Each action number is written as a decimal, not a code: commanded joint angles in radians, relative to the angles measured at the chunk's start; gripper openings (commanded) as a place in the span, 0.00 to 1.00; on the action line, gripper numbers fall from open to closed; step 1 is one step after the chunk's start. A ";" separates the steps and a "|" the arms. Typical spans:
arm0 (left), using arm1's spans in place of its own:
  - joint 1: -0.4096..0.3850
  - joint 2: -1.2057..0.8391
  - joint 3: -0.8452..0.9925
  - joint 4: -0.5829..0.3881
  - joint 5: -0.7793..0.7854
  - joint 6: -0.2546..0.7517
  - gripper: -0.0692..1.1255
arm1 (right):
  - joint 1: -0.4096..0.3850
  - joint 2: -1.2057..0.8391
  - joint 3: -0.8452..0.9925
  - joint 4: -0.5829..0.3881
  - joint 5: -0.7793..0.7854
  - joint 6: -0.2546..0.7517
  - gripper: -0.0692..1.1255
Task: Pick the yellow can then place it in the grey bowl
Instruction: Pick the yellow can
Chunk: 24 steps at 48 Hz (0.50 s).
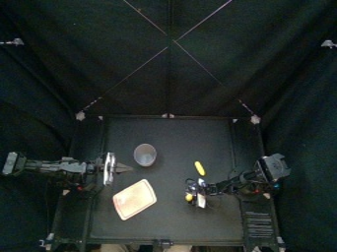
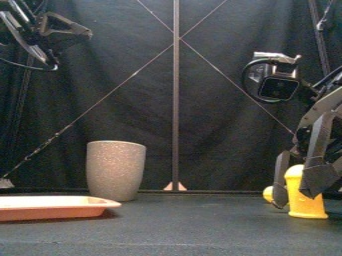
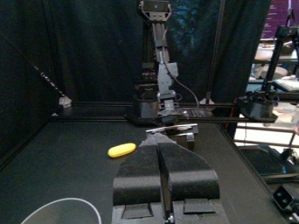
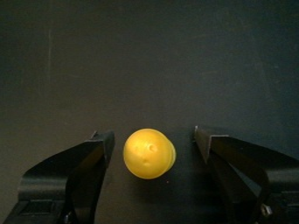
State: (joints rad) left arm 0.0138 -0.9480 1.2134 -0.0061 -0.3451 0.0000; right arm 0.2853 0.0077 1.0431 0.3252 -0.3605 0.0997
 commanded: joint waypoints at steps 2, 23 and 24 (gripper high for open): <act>0.002 0.003 -0.025 0.003 -0.009 0.002 0.05 | 0.003 -0.008 -0.006 0.015 -0.003 0.003 0.93; 0.005 0.003 -0.021 0.003 -0.008 0.002 0.05 | 0.009 -0.008 -0.018 0.023 0.006 0.009 0.59; 0.006 0.005 -0.021 0.003 -0.009 0.002 0.05 | 0.009 -0.008 -0.020 0.021 0.008 0.009 0.57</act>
State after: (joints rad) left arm 0.0153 -0.9480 1.2134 -0.0046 -0.3451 -0.0015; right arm 0.2899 0.0153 1.0385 0.3482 -0.3543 0.1089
